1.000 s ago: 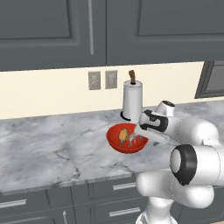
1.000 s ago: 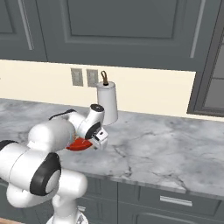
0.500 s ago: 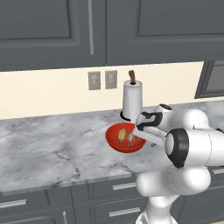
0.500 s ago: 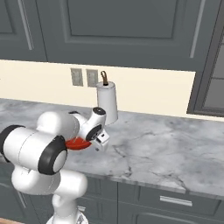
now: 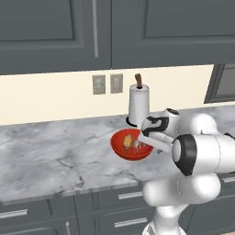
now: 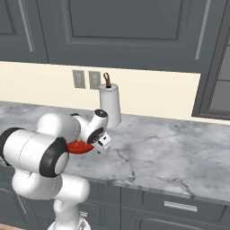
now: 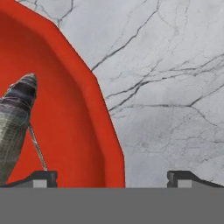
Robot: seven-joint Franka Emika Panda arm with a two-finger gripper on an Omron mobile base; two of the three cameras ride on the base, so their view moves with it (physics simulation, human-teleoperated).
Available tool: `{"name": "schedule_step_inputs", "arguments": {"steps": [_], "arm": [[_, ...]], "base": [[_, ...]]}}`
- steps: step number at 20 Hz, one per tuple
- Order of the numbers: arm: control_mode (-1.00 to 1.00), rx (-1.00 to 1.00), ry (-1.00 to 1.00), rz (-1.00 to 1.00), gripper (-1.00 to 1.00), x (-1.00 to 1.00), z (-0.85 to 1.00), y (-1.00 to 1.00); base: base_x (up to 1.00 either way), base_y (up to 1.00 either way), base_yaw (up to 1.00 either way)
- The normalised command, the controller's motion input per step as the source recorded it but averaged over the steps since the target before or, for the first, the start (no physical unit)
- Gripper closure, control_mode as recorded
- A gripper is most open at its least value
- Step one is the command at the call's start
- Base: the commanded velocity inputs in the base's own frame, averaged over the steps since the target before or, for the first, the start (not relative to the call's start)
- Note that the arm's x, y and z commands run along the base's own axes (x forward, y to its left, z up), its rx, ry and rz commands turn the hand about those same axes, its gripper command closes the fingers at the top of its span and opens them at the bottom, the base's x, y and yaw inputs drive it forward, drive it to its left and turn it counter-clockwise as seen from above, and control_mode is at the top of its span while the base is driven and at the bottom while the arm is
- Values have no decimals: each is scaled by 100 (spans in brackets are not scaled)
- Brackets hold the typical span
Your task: Place the bowl with the potato and broccoli on the second highest shelf of the fridge. Place the bowl with the chicken drumstick and fish on the top shelf of the fridge.
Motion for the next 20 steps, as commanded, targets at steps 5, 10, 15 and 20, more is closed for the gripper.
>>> {"name": "schedule_step_inputs", "arguments": {"steps": [5,10,15,20], "arm": [[-100,0,-5,0,100,0,-29,26],[-100,0,0,-1,100,0,-1,5],[-100,0,0,-5,100,-23,6,-2],[-100,4,-8,-8,100,-63,61,-25]], "base": [[0,0,0],[0,0,0],[0,0,0],[0,0,0]]}}
